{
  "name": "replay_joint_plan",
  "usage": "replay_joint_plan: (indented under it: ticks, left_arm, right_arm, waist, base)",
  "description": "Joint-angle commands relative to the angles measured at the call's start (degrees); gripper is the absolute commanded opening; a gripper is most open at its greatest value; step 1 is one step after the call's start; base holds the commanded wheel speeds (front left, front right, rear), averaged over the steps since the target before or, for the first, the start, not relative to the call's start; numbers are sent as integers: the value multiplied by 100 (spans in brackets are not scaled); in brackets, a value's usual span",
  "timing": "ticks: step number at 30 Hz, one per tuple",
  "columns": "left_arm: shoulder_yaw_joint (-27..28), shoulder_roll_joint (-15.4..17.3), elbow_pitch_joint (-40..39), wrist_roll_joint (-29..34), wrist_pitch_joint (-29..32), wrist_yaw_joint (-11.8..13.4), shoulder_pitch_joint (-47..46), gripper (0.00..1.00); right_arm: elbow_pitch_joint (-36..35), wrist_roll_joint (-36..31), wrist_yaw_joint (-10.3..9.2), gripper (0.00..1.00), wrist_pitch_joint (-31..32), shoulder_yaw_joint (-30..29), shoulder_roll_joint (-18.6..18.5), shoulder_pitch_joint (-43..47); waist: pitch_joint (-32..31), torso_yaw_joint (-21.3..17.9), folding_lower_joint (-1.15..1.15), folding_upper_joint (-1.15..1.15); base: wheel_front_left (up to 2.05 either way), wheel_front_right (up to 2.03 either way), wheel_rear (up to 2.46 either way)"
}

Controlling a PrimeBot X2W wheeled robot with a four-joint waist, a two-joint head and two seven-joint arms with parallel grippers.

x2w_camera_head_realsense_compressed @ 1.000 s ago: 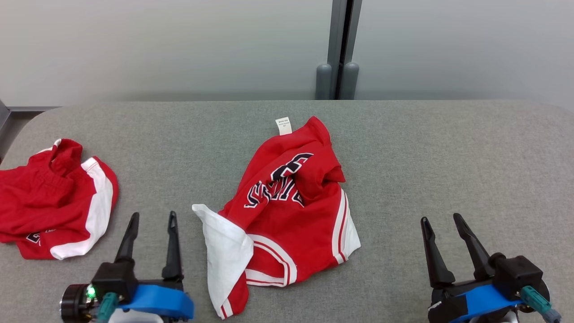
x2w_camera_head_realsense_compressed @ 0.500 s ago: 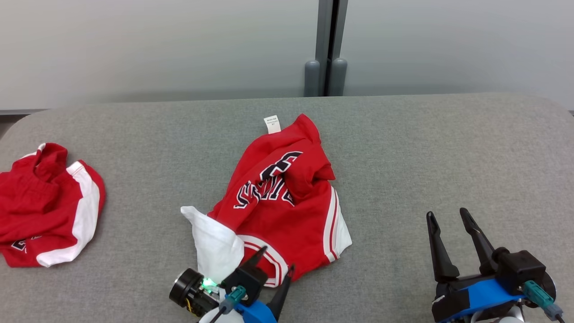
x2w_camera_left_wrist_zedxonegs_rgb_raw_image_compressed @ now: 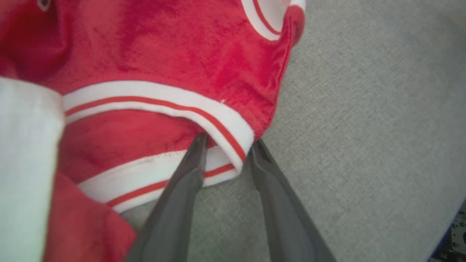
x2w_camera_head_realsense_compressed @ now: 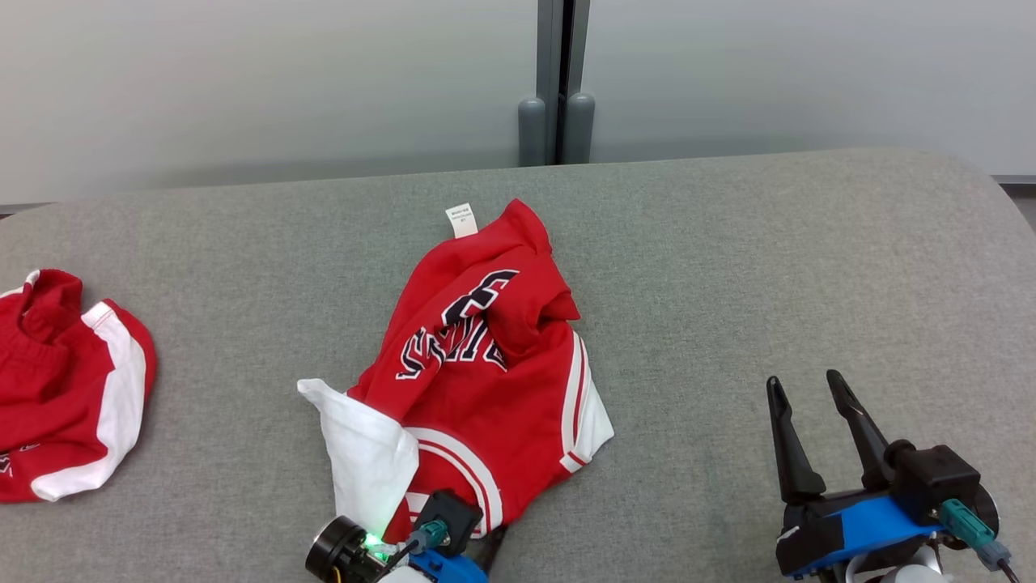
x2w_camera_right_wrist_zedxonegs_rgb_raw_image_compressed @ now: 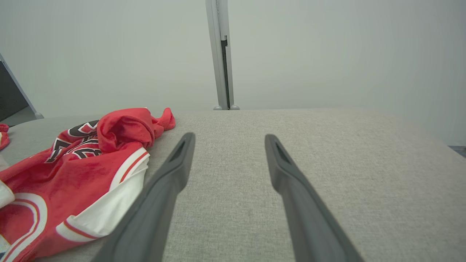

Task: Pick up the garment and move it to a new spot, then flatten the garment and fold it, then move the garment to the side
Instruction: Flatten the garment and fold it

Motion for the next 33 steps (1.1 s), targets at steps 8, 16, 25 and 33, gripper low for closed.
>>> replay_joint_plan:
  ticks: [8, 16, 25, 33]
  left_arm:
    - [292, -4, 357, -227, -693, 188, -172, 0]
    - [784, 685, -160, -417, -812, 632, 337, 0]
    - [1615, 1584, -1165, -825, -595, 1331, 1324, 0]
    - [1964, 1724, -1762, -1020, -643, 1714, 1702, 100]
  right_arm:
    - [37, -14, 1, 100, -21, -60, 13, 113]
    - [94, -16, 1, 100, -21, -157, 14, 324]
    - [132, 1, 1, 100, -21, -226, 14, 391]
    - [196, 28, 1, 100, -21, -189, 15, 451]
  waist:
    - [-206, 198, 0, -1]
    - [-454, 622, 0, -1]
    - [-474, 831, 0, -1]
    - [-487, 819, 0, -1]
  base:
    - [0, 0, 0]
    - [0, 0, 0]
    - [0, 0, 0]
    - [0, 0, 0]
